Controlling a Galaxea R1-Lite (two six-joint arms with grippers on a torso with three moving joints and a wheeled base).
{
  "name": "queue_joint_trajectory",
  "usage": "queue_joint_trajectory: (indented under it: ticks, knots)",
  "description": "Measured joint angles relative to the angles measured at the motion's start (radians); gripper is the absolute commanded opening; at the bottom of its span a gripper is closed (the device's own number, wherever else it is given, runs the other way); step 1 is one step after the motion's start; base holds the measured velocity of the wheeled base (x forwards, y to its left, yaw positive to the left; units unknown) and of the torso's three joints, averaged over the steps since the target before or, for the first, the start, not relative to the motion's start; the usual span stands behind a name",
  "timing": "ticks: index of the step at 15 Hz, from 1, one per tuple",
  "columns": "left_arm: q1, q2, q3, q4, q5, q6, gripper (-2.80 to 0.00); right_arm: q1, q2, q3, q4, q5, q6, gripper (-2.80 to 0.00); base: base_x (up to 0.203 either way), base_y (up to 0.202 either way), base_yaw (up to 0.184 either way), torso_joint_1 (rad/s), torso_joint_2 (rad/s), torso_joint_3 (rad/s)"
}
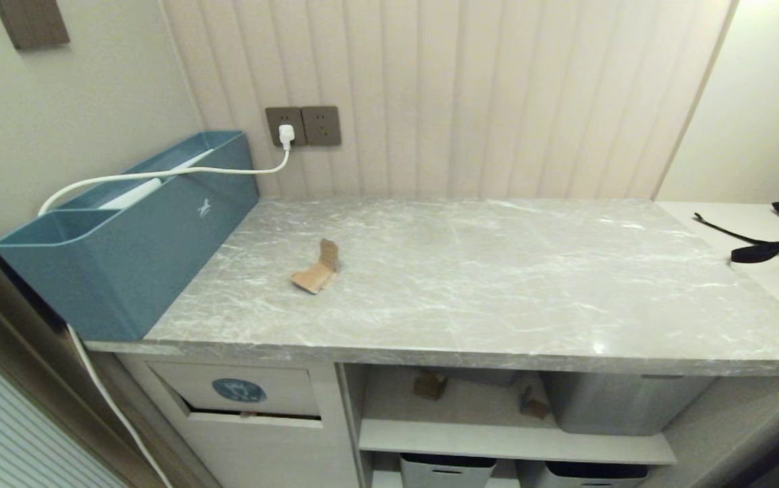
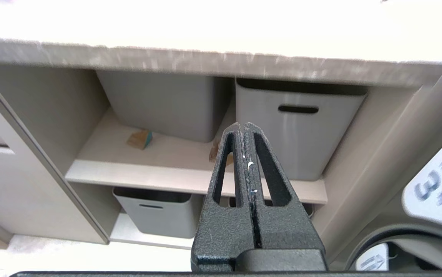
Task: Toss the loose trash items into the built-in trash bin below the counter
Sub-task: Pick up the garbage
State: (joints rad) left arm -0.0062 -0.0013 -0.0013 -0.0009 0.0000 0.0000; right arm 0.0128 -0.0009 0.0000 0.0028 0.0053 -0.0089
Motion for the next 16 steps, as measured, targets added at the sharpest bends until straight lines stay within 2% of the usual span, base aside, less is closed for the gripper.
queue_joint_trajectory:
  ticks: [4, 7, 9, 12, 14, 16]
  knots:
    - [0.000, 0.000, 0.000, 0.000, 0.000, 0.000, -2.80, 0.001, 0.000, 0.000, -0.001, 0.000, -0.005, -2.80, 0.000, 0.000, 0.000, 0.260, -0.55, -0.287]
    - [0.000, 0.000, 0.001, -0.001, 0.000, 0.005, -2.80, 0.000, 0.000, 0.000, 0.000, 0.004, -0.011, -2.80, 0.000, 0.000, 0.000, 0.057, -0.10, -0.057]
    - [0.000, 0.006, -0.031, 0.001, -0.005, 0.030, -2.80, 0.001, 0.000, 0.000, 0.001, 0.001, -0.016, -2.80, 0.000, 0.000, 0.000, 0.000, 0.00, 0.000]
    - [-0.006, 0.105, -0.247, 0.001, -0.033, 0.040, -2.80, 0.001, 0.000, 0.000, 0.001, 0.000, -0.011, -2.80, 0.000, 0.000, 0.000, 0.000, 0.00, 0.000]
    - [-0.021, 0.273, -0.412, 0.003, -0.070, -0.004, -2.80, 0.001, 0.000, 0.000, 0.000, 0.010, -0.028, -2.80, 0.000, 0.000, 0.000, 0.000, 0.00, 0.000]
    - [-0.035, 0.493, -0.564, 0.003, -0.116, -0.081, -2.80, 0.001, 0.000, 0.000, 0.000, 0.015, -0.056, -2.80, 0.000, 0.000, 0.000, 0.000, 0.00, 0.000]
